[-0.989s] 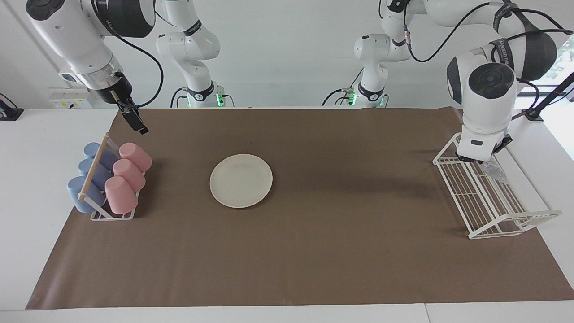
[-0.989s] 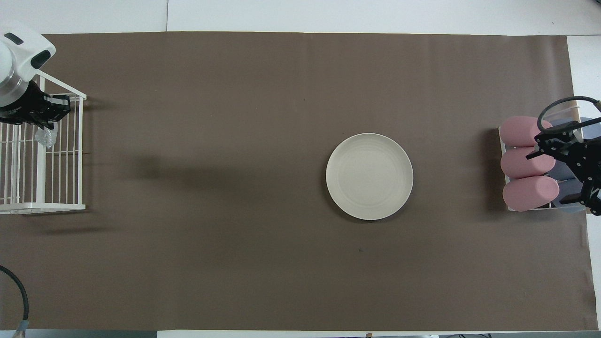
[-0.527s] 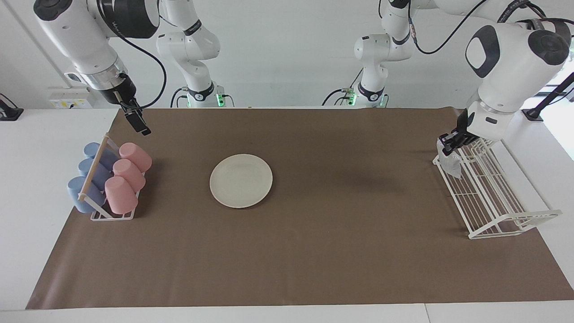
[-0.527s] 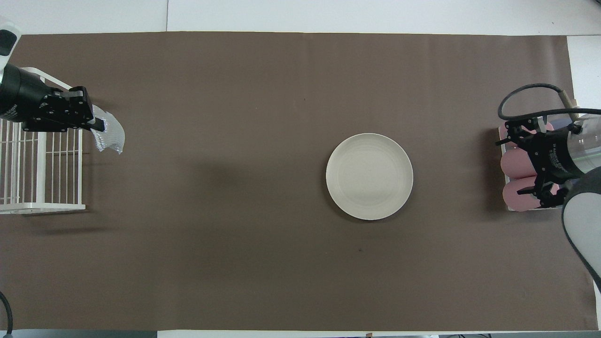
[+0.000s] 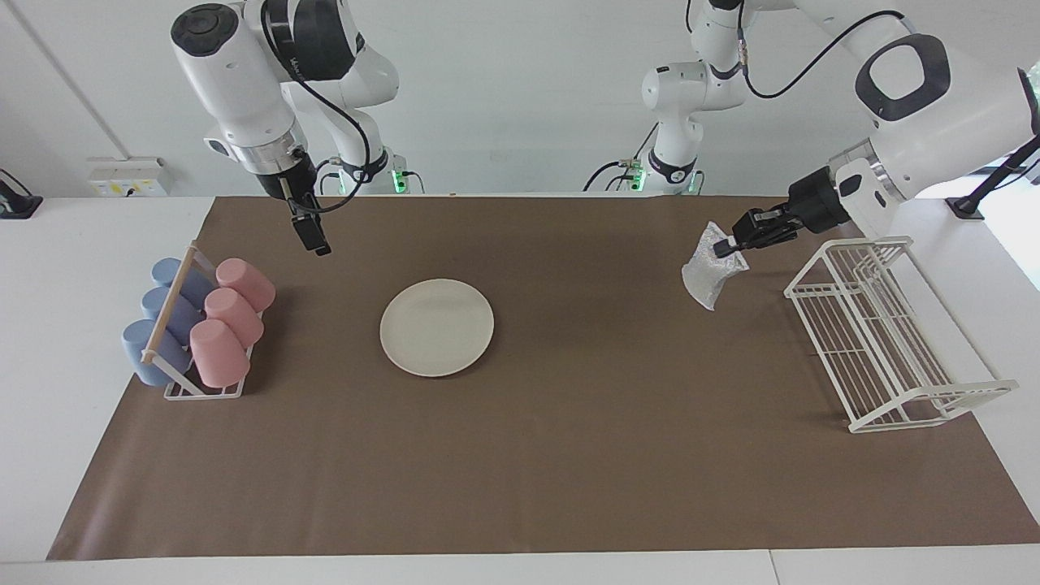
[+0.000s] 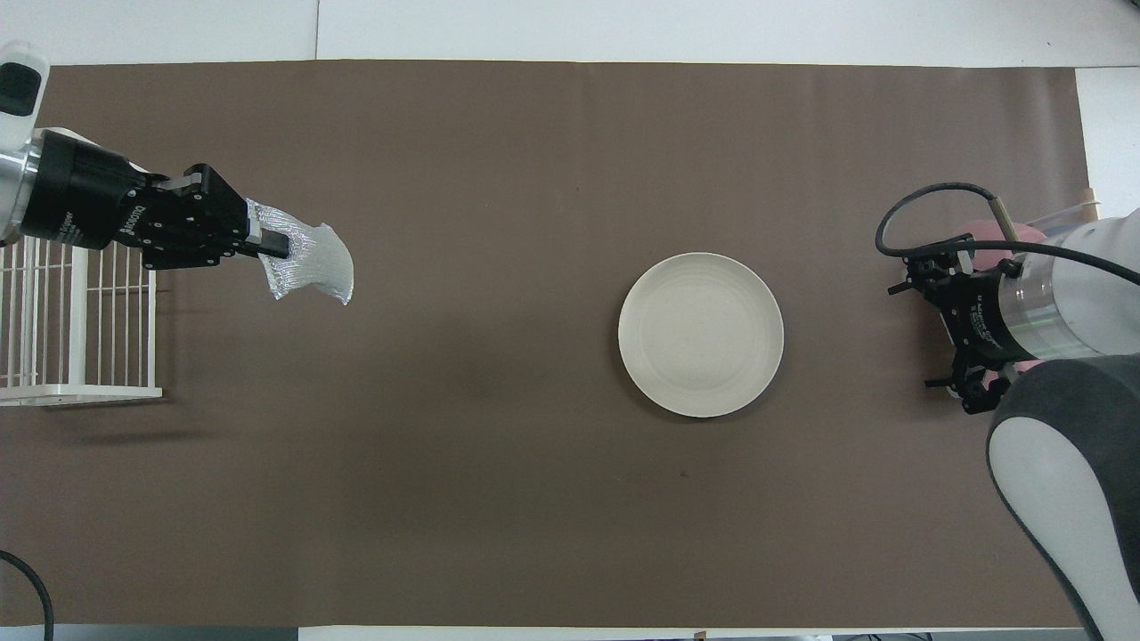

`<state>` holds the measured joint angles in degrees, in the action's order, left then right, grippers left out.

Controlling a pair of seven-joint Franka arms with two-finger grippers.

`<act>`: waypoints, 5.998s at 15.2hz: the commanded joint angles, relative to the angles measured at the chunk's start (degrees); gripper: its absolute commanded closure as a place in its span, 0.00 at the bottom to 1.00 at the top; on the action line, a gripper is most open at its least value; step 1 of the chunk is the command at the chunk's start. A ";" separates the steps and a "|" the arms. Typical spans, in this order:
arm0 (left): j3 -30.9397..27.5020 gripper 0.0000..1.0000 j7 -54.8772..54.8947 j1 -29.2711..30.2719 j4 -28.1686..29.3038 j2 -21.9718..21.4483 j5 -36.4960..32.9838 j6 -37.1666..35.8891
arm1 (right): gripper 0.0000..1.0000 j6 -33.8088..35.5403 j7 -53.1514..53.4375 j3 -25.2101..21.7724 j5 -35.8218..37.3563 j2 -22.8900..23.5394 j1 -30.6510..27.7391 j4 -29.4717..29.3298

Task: Wipe plate with sponge

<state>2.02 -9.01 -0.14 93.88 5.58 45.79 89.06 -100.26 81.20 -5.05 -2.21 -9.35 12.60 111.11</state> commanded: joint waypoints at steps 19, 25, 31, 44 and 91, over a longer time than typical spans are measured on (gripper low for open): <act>0.88 1.00 43.64 -11.55 38.39 -12.08 40.43 9.63 | 0.00 -8.98 17.15 1.45 -7.72 7.58 19.11 -3.53; 0.88 1.00 43.73 -14.72 38.75 -12.08 43.42 13.15 | 0.00 -7.58 19.70 1.80 -10.52 7.15 23.35 -3.18; 0.88 1.00 43.73 -14.81 39.10 -12.17 43.51 12.72 | 0.00 -12.93 21.72 2.94 -11.50 7.76 23.17 -3.62; 0.88 1.00 43.73 -14.72 40.07 -12.43 43.60 12.63 | 0.00 -19.00 23.83 4.96 -14.13 9.87 23.35 -3.71; 0.88 0.00 17.63 1.89 17.85 -13.40 -11.65 5.52 | 1.00 -42.38 21.81 4.61 -2.36 17.06 6.47 18.70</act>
<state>2.48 11.14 1.83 114.79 -7.77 39.95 96.67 -140.59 103.89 -0.71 -5.49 5.96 19.35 128.82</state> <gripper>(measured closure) 0.000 0.899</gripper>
